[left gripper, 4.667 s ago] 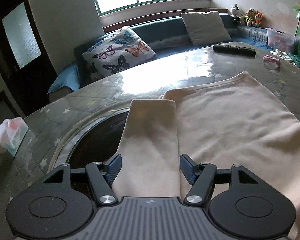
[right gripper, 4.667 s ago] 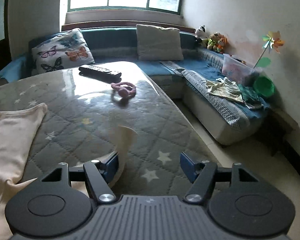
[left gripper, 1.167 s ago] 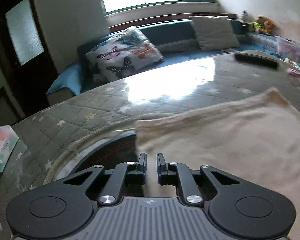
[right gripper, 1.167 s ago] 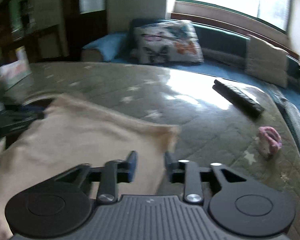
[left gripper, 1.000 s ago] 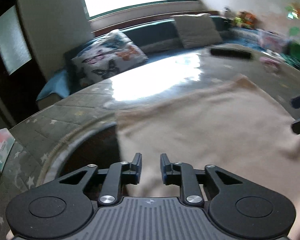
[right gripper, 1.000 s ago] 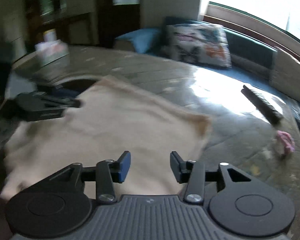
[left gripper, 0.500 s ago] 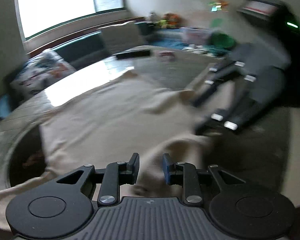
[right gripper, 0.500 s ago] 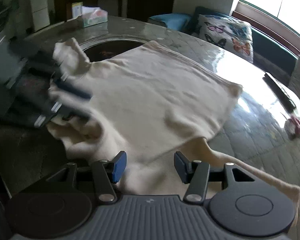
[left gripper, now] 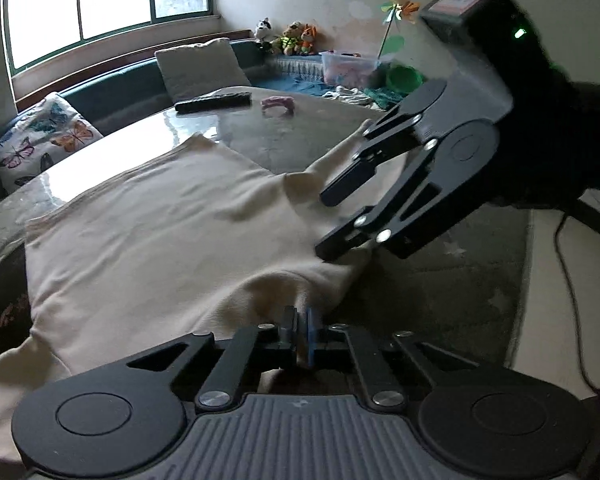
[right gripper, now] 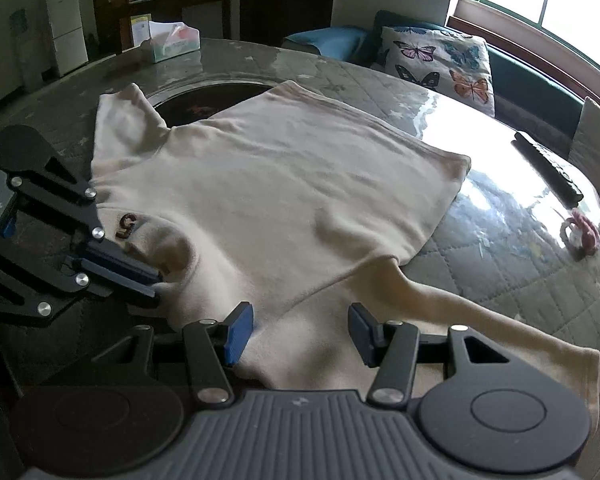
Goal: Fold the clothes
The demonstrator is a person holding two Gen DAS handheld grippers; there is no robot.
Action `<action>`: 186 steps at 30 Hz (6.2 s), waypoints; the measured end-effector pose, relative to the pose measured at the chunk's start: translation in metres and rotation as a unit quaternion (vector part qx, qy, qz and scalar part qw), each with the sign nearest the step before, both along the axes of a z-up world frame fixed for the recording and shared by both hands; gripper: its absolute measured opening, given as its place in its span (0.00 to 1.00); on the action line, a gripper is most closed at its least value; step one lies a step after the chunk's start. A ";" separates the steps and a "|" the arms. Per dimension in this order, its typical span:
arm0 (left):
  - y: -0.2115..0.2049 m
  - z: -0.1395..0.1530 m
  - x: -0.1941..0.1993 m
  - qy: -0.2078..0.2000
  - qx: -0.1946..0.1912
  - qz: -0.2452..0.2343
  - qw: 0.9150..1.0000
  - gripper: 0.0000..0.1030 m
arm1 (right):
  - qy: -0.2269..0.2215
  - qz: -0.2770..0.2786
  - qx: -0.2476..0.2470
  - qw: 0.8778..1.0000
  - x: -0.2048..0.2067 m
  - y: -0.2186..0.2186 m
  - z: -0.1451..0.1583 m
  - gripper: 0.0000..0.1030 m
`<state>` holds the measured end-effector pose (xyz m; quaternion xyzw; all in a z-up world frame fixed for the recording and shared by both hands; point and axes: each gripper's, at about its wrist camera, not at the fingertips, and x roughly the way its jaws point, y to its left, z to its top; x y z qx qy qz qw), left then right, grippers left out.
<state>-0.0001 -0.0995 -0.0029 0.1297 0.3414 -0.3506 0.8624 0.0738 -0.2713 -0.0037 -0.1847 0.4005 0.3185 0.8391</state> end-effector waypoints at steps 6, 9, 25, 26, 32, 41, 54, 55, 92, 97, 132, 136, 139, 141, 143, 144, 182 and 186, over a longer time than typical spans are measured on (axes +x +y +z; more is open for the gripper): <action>-0.004 -0.004 -0.001 0.018 0.013 -0.003 1.000 0.05 | -0.016 -0.001 0.009 1.000 -0.001 0.000 0.007 0.52; 0.002 0.005 0.002 0.007 0.009 0.005 1.000 0.06 | -0.021 0.005 0.030 0.999 -0.001 0.004 0.011 0.52; -0.002 0.015 0.048 -0.021 0.000 0.072 0.997 0.08 | -0.007 0.001 0.067 0.998 -0.029 -0.006 0.007 0.52; -0.007 0.012 0.051 -0.020 -0.001 0.072 0.997 0.08 | -0.010 -0.014 0.070 0.997 -0.030 -0.014 0.010 0.52; -0.034 -0.006 0.052 -0.015 0.004 0.054 0.998 0.08 | -0.026 -0.153 0.084 0.984 -0.016 -0.073 0.007 0.51; -0.049 -0.014 0.047 -0.008 0.011 0.034 0.999 0.08 | -0.043 -0.288 0.070 0.954 0.016 -0.142 -0.013 0.48; -0.052 0.001 0.061 -0.017 0.003 0.070 0.997 0.08 | -0.062 -0.402 0.098 0.908 0.026 -0.194 -0.025 0.27; -0.053 0.001 0.064 -0.017 0.003 0.073 0.997 0.08 | -0.059 -0.405 0.107 0.906 0.025 -0.196 -0.024 0.19; 0.076 -0.001 0.028 -0.058 -0.027 0.182 0.981 0.39 | -0.102 -0.121 0.173 0.972 -0.006 0.027 0.130 0.06; 0.105 0.000 0.012 -0.061 -0.033 0.215 0.974 0.50 | -0.062 -0.074 0.161 0.982 0.001 0.084 0.103 0.07; 0.104 -0.011 0.046 -0.053 0.004 0.251 0.967 0.20 | 0.004 -0.140 0.062 0.988 0.041 0.015 -0.005 0.17; 0.125 -0.006 0.044 -0.052 -0.001 0.282 0.958 0.20 | 0.005 -0.090 0.062 0.994 0.032 0.043 -0.003 0.19; 0.145 -0.002 0.043 -0.050 -0.006 0.318 0.947 0.20 | 0.006 -0.050 0.062 0.997 0.024 0.065 -0.003 0.20; 0.161 0.001 0.041 -0.053 -0.007 0.345 0.937 0.30 | 0.007 -0.024 0.062 0.998 0.019 0.080 -0.002 0.23; 0.178 0.003 0.040 -0.052 -0.008 0.375 0.926 0.35 | 0.008 0.002 0.062 0.998 0.014 0.094 -0.002 0.23; 0.187 0.003 0.041 -0.051 -0.008 0.390 0.919 0.35 | 0.009 0.016 0.062 0.998 0.012 0.101 -0.001 0.23; 0.229 0.067 0.044 -0.095 -0.082 0.465 0.876 0.05 | -0.031 -0.012 0.079 0.996 0.002 0.074 0.021 0.26; 0.169 0.097 0.040 -0.124 -0.096 0.382 0.911 0.05 | -0.030 -0.060 0.086 0.994 0.000 0.038 0.017 0.26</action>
